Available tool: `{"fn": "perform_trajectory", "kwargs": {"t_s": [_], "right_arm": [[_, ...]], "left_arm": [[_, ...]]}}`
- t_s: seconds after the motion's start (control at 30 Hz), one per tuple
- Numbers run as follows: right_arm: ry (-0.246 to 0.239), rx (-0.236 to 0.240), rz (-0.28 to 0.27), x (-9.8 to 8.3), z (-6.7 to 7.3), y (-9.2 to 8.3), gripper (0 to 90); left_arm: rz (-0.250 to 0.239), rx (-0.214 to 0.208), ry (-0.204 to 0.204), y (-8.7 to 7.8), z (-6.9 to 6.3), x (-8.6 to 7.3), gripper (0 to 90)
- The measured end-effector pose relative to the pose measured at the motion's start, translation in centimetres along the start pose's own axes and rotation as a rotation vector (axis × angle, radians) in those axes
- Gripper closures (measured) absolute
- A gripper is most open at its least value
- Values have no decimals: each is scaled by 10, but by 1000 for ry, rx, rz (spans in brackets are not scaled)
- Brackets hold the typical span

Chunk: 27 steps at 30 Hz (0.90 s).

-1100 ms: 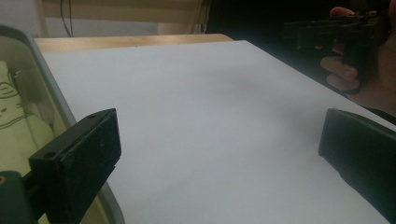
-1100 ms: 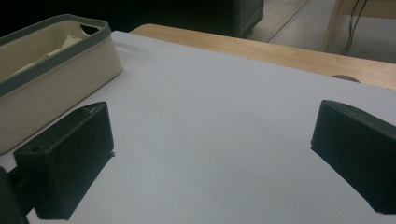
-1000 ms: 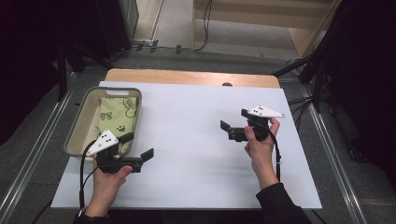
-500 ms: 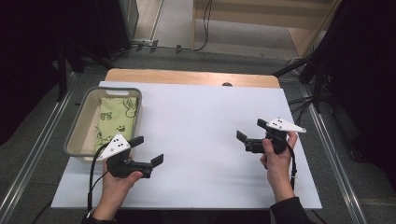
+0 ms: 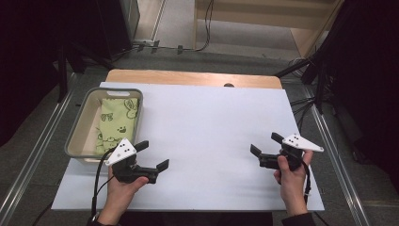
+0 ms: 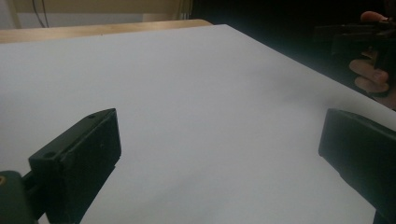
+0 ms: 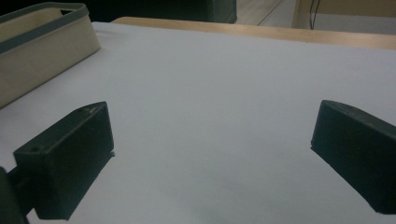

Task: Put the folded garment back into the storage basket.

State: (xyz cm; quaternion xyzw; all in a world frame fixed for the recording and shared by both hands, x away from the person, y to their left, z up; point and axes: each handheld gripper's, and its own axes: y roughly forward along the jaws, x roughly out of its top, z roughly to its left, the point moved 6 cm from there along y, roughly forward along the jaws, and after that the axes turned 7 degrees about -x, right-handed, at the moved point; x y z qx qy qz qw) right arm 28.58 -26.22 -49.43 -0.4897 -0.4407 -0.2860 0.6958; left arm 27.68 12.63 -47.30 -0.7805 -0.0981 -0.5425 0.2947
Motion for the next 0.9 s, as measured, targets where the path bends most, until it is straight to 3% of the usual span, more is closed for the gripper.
{"fn": "perform_trajectory", "kwargs": {"t_s": [0.3, 0.47, 0.5, 0.67, 0.9], "right_arm": [[20, -16, 7, -26, -6, -20, 0], [4, -19, 25, -40, -2, -32, 0], [-15, -28, 22, -40, -4, -35, 0], [5, -48, -12, -36, -12, -43, 0], [-3, -34, 4, -38, -9, -37, 0]], "left_arm": [[-2, 16, 15, -3, -5, -8, 0], [-5, 26, 16, -4, -4, -11, 0], [-5, 28, 18, -3, -3, -12, 0], [1, 31, 30, -1, -3, -12, 0], [0, 29, 21, 0, 2, -14, 0]]}}
